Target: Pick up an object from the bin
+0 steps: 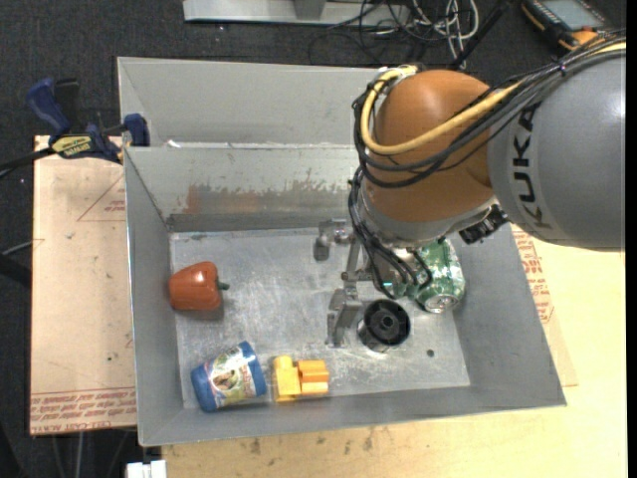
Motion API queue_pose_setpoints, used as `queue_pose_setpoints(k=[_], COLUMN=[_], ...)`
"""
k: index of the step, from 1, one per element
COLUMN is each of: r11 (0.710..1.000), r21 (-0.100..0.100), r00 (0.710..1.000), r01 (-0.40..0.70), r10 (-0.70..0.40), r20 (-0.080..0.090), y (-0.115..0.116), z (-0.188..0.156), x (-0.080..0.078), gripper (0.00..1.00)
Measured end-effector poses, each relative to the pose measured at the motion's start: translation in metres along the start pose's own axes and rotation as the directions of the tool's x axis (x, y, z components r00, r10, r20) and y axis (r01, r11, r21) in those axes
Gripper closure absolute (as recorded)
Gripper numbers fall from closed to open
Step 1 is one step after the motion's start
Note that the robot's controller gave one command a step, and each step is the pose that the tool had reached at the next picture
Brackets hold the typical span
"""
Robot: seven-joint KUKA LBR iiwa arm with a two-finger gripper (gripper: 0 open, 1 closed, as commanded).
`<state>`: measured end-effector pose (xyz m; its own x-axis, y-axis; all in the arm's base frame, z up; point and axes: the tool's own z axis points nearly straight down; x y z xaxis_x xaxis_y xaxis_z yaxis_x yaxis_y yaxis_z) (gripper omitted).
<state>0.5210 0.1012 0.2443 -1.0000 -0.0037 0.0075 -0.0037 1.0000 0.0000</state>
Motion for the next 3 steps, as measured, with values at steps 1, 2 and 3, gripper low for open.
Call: queue_pose_setpoints(k=[1,2,3], r11=[1.0,1.0,1.0], r21=[-0.001,-0.001,-0.001], r00=[1.0,1.0,1.0], r01=[-0.004,-0.005,-0.005], r10=[0.004,0.005,0.005], r20=[0.008,0.008,0.008], y=[-0.0009,-0.001,-0.001], z=[-0.0043,-0.0043,-0.0043], x=[-0.0015,-0.0016,-0.0016], gripper=[1.0,0.0,0.0])
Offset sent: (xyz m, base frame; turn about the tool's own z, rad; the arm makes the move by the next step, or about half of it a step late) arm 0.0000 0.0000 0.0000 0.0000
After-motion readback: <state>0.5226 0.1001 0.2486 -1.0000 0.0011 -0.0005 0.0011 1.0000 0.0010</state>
